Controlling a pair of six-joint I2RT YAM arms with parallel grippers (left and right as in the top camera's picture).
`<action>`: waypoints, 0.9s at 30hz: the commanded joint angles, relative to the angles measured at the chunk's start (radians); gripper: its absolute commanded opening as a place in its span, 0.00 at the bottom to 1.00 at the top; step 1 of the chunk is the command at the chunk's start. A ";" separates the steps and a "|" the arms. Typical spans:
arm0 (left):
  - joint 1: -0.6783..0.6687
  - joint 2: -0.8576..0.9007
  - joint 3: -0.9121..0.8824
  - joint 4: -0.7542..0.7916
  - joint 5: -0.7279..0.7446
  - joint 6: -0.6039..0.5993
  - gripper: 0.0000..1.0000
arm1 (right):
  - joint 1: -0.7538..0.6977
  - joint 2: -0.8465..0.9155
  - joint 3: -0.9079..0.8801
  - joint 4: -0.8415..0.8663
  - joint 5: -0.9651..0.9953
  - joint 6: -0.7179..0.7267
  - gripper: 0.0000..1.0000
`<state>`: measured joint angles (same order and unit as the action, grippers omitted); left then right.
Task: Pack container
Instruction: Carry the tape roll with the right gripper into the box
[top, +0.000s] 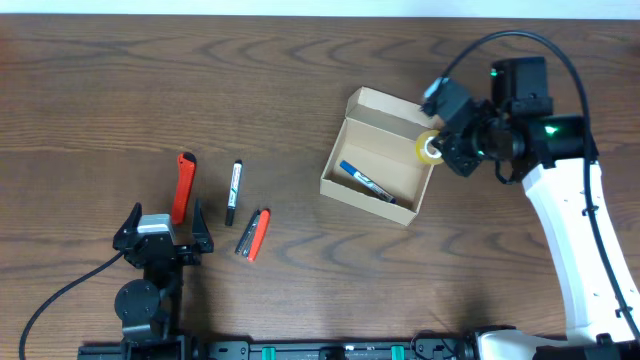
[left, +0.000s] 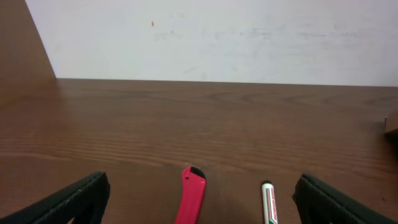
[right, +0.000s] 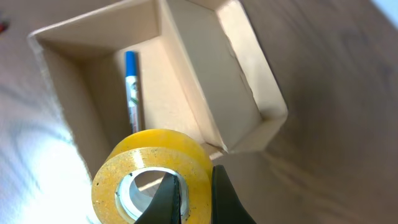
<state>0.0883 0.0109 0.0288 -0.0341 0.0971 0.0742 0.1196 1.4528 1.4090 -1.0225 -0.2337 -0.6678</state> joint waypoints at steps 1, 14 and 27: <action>-0.005 -0.007 -0.024 -0.034 0.004 -0.011 0.95 | 0.056 0.043 0.096 -0.050 0.068 -0.124 0.01; -0.005 -0.007 -0.024 -0.034 0.004 -0.011 0.95 | 0.139 0.359 0.282 -0.285 0.083 -0.336 0.01; -0.005 -0.007 -0.024 -0.034 0.004 -0.011 0.95 | 0.224 0.518 0.280 -0.253 0.040 -0.339 0.01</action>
<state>0.0883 0.0109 0.0288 -0.0341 0.0971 0.0742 0.3244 1.9305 1.6745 -1.2812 -0.1608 -0.9913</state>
